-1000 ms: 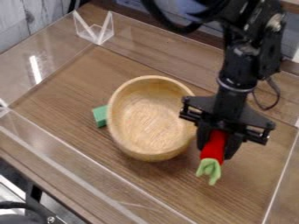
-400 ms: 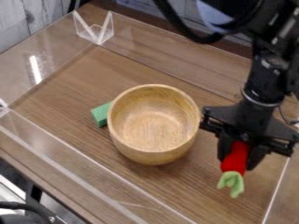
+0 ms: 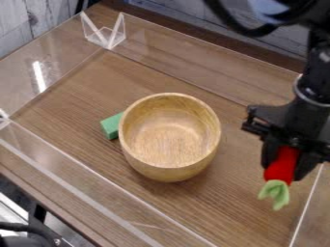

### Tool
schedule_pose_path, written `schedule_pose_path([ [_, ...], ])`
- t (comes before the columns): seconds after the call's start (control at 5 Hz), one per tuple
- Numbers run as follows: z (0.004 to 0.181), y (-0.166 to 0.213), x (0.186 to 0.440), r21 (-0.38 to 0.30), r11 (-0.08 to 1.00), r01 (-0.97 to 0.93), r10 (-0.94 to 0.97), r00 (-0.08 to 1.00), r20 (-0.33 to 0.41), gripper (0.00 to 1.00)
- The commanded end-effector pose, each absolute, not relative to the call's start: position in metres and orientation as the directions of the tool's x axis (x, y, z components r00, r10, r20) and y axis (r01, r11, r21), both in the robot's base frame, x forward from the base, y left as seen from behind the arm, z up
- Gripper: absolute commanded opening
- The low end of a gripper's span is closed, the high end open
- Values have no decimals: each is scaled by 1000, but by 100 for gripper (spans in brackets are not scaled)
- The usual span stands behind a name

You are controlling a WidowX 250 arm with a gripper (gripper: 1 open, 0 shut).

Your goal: Move the red object to the right side of the table

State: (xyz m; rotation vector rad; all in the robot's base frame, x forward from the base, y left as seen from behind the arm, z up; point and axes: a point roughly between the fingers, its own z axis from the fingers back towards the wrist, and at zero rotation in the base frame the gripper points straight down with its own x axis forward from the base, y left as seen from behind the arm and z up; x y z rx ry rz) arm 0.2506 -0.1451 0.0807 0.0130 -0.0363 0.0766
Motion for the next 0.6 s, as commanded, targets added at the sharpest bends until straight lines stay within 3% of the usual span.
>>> schedule_pose_path([
  [0.0, 94, -155, 245, -3, 996, -94, 94, 993, 73, 0],
  [0.4, 107, -143, 234, 21, 993, -113, 111, 992, 63, 0],
])
